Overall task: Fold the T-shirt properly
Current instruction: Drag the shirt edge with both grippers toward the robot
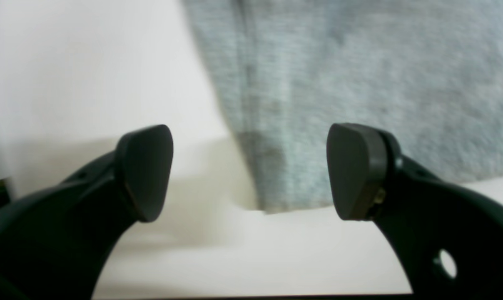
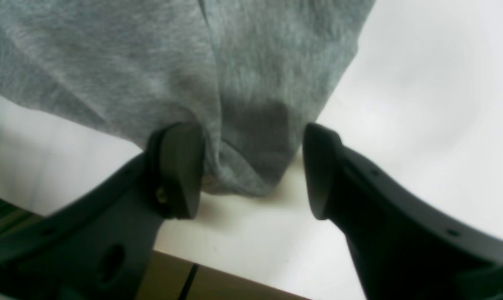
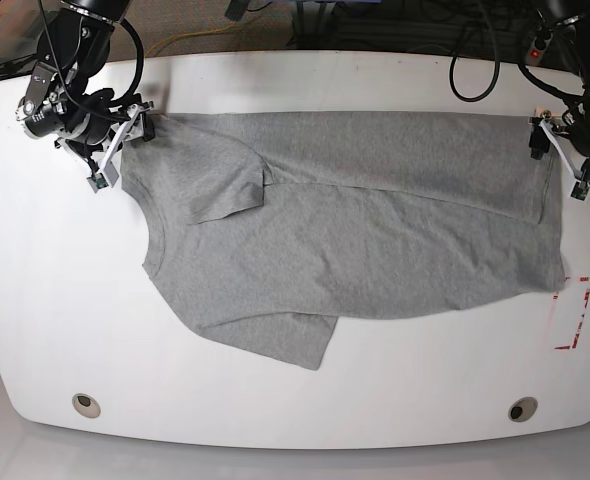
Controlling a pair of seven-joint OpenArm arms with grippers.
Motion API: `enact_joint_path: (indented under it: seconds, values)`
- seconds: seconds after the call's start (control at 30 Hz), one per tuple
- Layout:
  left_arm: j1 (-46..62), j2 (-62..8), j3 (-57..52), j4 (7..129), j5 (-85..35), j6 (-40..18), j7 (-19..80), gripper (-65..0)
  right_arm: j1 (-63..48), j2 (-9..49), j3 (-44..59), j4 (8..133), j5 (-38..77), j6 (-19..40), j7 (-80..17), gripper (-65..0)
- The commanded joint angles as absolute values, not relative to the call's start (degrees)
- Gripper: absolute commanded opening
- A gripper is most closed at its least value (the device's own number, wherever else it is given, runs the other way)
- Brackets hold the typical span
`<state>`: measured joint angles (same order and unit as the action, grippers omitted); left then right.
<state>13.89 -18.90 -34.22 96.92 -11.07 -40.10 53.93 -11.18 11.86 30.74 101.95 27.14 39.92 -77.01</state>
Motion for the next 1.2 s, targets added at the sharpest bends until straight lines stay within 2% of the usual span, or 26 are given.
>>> enact_joint_path:
  seconds: [0.0,0.1,0.27,0.33,0.47,0.53,0.6,0.7,0.8,1.17]
  values:
    - [13.9,-19.9,-34.3,95.8,-11.2,-40.0,52.4,-11.1,-10.9,12.6,31.0,102.8,27.4,40.0,-76.5,-28.5]
    - [13.9,-19.8,-34.2,93.1,-11.2,-40.0,52.4,-15.8,-11.4,12.6,31.0,102.8,27.4,40.0,-76.5,-28.5]
    - [13.7,-19.8,-34.1,88.3,-11.2,-40.0,52.4,-35.1,-11.7,12.3,30.8,101.6,27.4,40.0,-75.2,-28.5]
    - [13.7,-19.8,-34.1,87.4,-11.2,-40.0,52.4,-39.3,-11.6,12.3,30.4,99.7,27.4,40.0,-74.7,-28.5]
    - [13.7,-19.7,-34.1,87.3,-11.2,-40.0,52.4,-43.6,-11.8,12.6,29.5,96.0,27.4,40.0,-72.3,-29.2]
    - [13.7,-19.7,-34.1,87.3,-11.2,-40.0,52.4,-48.6,-12.0,12.6,29.5,95.3,27.4,40.0,-71.4,-32.8]
    - [13.8,-19.6,-34.1,87.3,-11.2,-40.0,52.4,-56.8,-12.6,12.6,29.5,95.0,27.4,40.0,-71.1,-42.2]
    - [14.0,-19.6,-34.3,87.3,-11.2,-40.0,52.4,-65.0,-13.1,12.6,29.5,95.1,27.9,40.0,-71.2,-55.6]
    - [15.5,-19.6,-34.4,88.1,-11.2,-40.0,52.4,-65.0,-13.2,12.7,29.8,95.2,28.0,40.0,-71.3,-61.8]
    - [25.1,-17.5,-34.5,100.7,-11.4,-40.0,52.4,-65.0,-20.6,15.1,31.5,103.6,28.0,40.0,-71.2,-62.0]
